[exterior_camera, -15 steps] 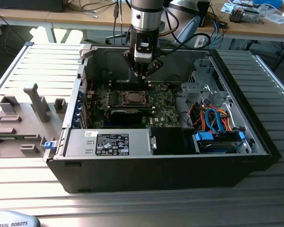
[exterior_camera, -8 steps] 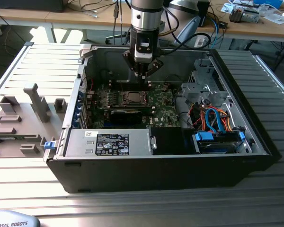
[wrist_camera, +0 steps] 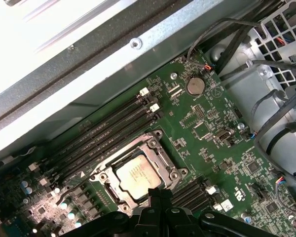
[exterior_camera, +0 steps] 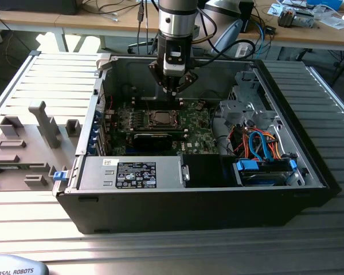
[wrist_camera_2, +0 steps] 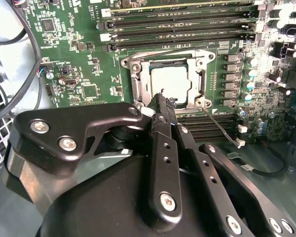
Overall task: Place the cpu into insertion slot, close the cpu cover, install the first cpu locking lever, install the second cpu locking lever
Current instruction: 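Install the first cpu locking lever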
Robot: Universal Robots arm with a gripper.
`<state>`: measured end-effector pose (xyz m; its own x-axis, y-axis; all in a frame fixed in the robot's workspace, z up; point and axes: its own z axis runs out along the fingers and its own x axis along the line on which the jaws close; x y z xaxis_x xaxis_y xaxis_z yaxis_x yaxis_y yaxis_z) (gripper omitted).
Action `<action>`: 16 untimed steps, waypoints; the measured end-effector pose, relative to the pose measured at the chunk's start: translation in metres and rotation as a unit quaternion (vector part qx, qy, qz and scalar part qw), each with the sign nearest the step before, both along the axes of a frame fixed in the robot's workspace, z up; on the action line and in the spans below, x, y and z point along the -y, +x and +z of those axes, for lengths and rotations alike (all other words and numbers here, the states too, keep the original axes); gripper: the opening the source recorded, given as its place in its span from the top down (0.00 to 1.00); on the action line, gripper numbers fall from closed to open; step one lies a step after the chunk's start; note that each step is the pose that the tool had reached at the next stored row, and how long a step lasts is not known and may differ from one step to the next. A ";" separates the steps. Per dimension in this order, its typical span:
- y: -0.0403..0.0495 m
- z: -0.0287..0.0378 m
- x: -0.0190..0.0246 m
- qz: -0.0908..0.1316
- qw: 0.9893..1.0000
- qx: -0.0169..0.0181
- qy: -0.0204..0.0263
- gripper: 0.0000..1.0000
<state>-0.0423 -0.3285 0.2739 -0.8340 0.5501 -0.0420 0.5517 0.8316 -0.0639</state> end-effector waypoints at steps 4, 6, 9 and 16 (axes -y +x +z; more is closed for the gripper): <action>0.0000 0.0000 0.0000 0.002 1.000 0.000 0.000 0.89; 0.0000 0.0000 0.0000 0.003 1.000 0.000 0.000 0.89; 0.0000 0.0000 0.0000 0.005 1.000 0.000 0.000 0.89; 0.0000 0.0000 0.0000 0.011 1.000 0.000 0.000 0.89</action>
<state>-0.0423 -0.3285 0.2739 -0.8456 0.5322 -0.0420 0.5339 0.8431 -0.0639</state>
